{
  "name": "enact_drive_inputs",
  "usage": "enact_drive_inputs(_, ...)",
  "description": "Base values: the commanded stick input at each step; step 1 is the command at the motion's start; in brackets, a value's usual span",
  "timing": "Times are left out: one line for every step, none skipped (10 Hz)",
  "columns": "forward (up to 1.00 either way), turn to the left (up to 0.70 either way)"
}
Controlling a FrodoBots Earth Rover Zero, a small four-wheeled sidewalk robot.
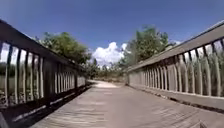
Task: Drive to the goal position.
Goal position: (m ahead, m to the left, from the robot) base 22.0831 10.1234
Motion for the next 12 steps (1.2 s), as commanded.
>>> enact_drive_inputs(0.44,0.02)
enact_drive_inputs(0.44,0.02)
enact_drive_inputs(0.44,0.02)
enact_drive_inputs(0.44,0.02)
enact_drive_inputs(0.44,0.02)
enact_drive_inputs(0.44,0.02)
enact_drive_inputs(0.44,0.02)
enact_drive_inputs(0.44,0.02)
enact_drive_inputs(0.44,0.02)
enact_drive_inputs(0.44,0.02)
enact_drive_inputs(0.44,0.02)
enact_drive_inputs(0.44,0.02)
